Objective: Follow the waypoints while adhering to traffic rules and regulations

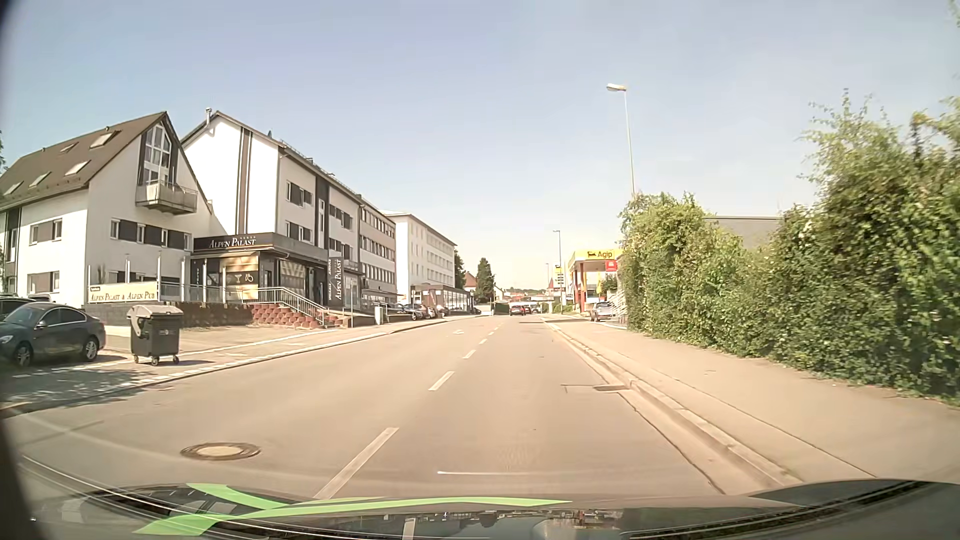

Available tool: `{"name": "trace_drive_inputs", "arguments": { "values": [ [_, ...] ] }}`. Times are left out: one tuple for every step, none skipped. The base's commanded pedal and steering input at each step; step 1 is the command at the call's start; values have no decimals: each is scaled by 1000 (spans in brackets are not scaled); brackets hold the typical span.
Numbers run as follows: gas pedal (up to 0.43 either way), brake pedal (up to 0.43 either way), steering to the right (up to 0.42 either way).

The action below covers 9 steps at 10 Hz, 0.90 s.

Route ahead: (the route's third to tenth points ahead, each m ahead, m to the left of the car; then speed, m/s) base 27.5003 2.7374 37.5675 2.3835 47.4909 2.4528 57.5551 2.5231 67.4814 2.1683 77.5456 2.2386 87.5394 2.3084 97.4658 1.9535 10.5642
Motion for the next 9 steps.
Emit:
{"name": "trace_drive_inputs", "arguments": {
  "values": [
    [98, 0, -4],
    [110, 0, -2],
    [110, 0, -1],
    [118, 0, -1],
    [118, 0, 0],
    [118, 0, 0],
    [118, 0, 1],
    [118, 0, 1],
    [118, 0, 1]
  ]
}}
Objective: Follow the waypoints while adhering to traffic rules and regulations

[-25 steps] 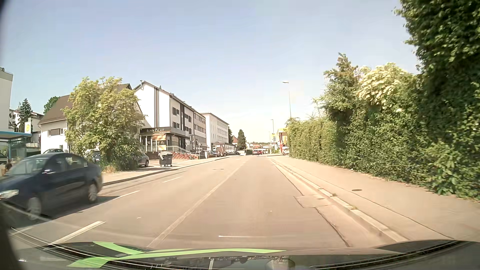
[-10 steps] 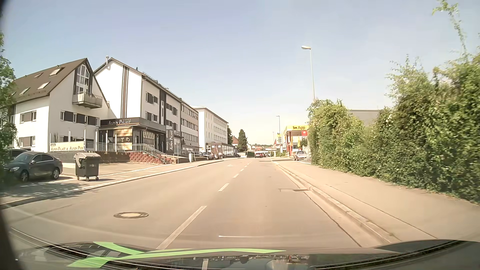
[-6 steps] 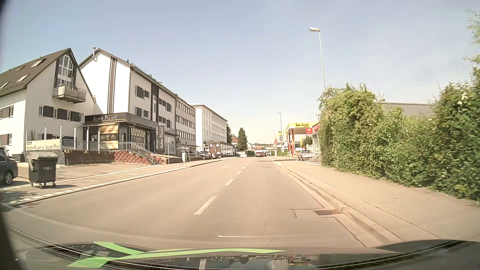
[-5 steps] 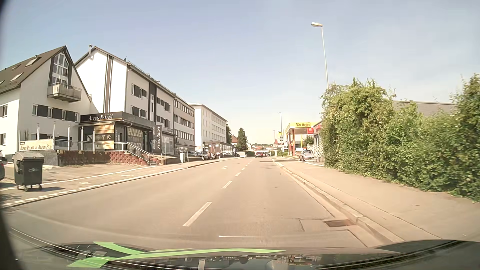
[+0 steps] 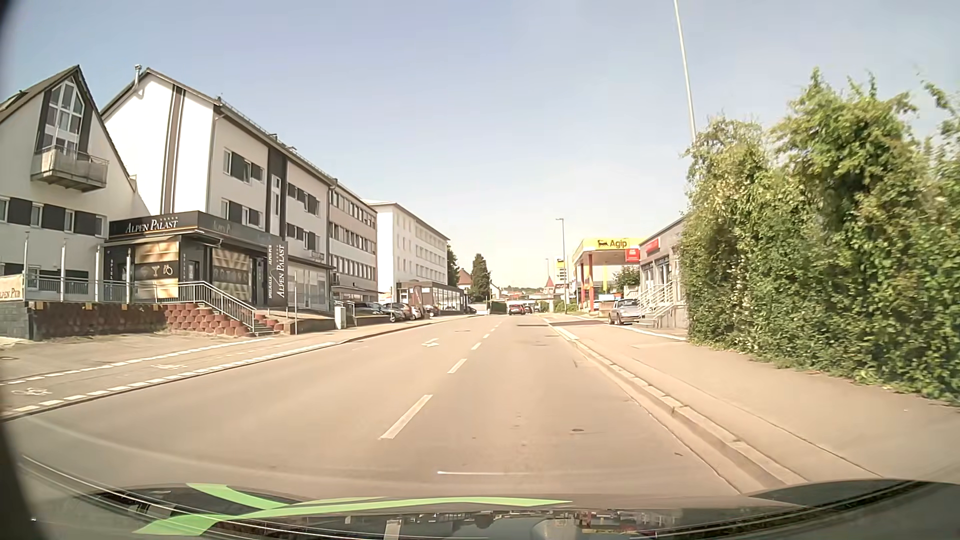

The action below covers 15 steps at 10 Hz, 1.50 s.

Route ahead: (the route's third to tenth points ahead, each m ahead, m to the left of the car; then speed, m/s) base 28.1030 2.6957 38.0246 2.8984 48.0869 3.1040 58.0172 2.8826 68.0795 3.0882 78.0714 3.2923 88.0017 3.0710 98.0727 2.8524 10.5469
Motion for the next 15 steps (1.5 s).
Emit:
{"name": "trace_drive_inputs", "arguments": {
  "values": [
    [118, 0, 2],
    [118, 0, 1],
    [118, 0, 1],
    [118, 0, 1],
    [118, 0, 1],
    [118, 0, 0],
    [118, 0, 0],
    [118, 0, -1],
    [118, 0, -1],
    [118, 0, -1],
    [118, 0, -1],
    [118, 0, -1],
    [118, 0, -1],
    [118, 0, -1],
    [118, 0, -1]
  ]
}}
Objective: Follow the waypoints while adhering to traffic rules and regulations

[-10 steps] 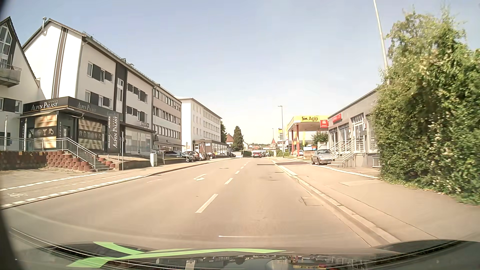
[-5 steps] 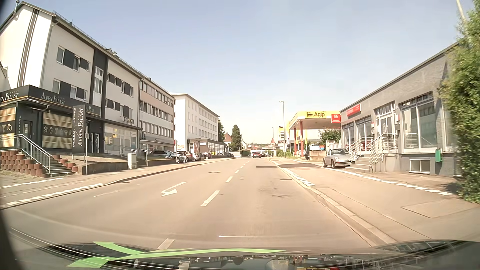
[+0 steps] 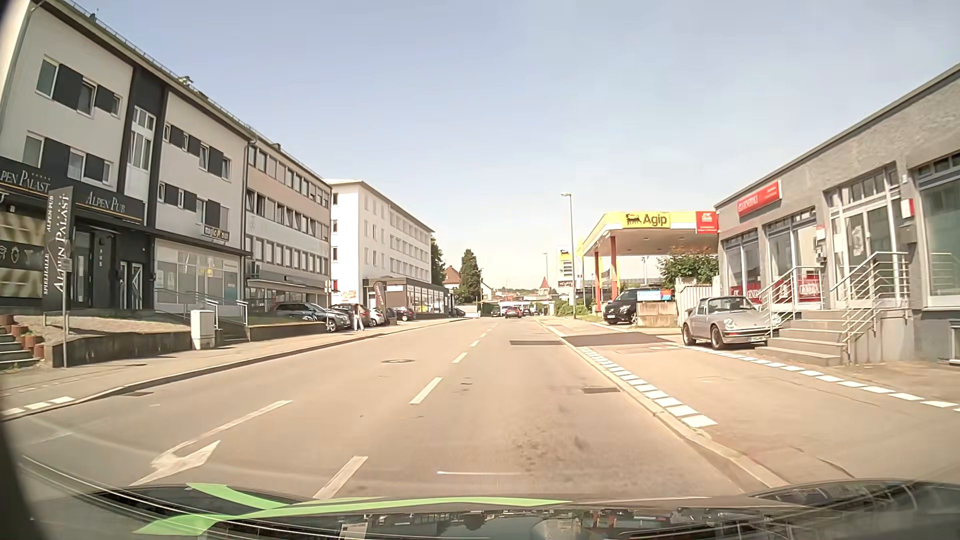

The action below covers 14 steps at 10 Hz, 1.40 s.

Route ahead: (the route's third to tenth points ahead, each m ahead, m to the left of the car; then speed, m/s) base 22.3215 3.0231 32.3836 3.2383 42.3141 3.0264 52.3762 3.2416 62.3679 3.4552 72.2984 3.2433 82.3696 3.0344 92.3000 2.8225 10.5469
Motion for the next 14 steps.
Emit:
{"name": "trace_drive_inputs", "arguments": {
  "values": [
    [118, 0, -1],
    [118, 0, -1],
    [118, 0, -1],
    [118, 0, -1],
    [118, 0, -1],
    [118, 0, -1],
    [118, 0, -1],
    [118, 0, -1],
    [118, 0, -2],
    [118, 0, -2],
    [118, 0, -2],
    [118, 0, -2],
    [118, 0, -2],
    [118, 0, -2]
  ]
}}
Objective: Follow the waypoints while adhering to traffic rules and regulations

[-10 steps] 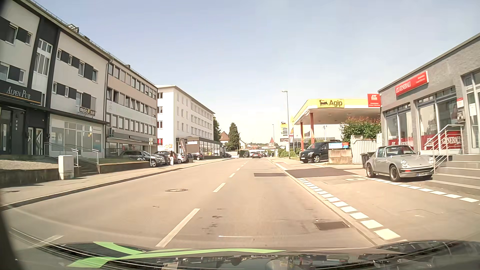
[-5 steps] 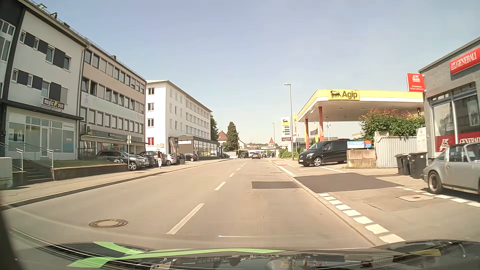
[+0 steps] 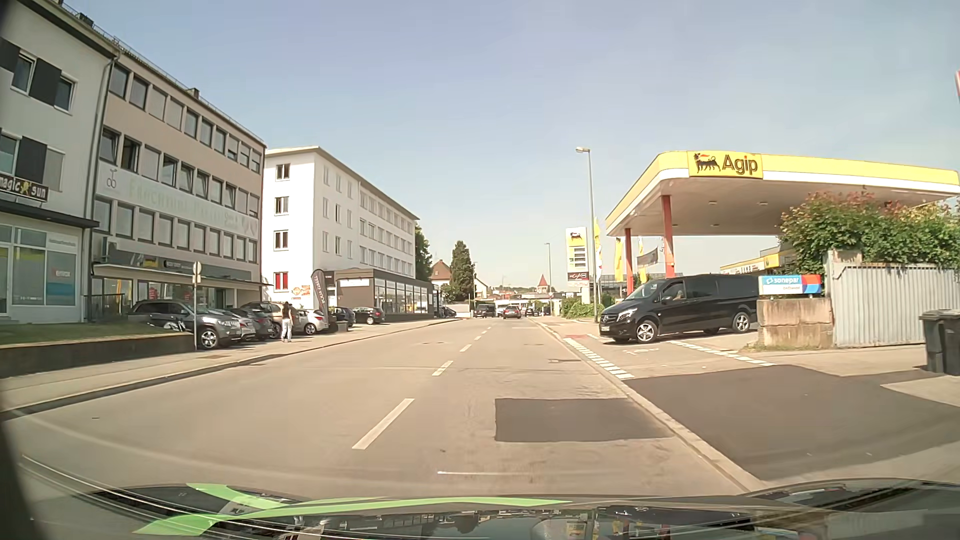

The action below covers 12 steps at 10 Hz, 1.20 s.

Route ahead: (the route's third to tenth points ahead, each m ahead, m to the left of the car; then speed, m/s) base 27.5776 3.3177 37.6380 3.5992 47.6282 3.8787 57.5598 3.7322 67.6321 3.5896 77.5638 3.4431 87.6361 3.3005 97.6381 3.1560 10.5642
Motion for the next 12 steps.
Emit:
{"name": "trace_drive_inputs", "arguments": {
  "values": [
    [118, 0, -2],
    [118, 0, -2],
    [118, 0, -2],
    [118, 0, -2],
    [118, 0, -2],
    [118, 0, -2],
    [118, 0, -2],
    [118, 0, -2],
    [118, 0, -2],
    [118, 0, -3],
    [118, 0, -4],
    [118, 0, -5]
  ]
}}
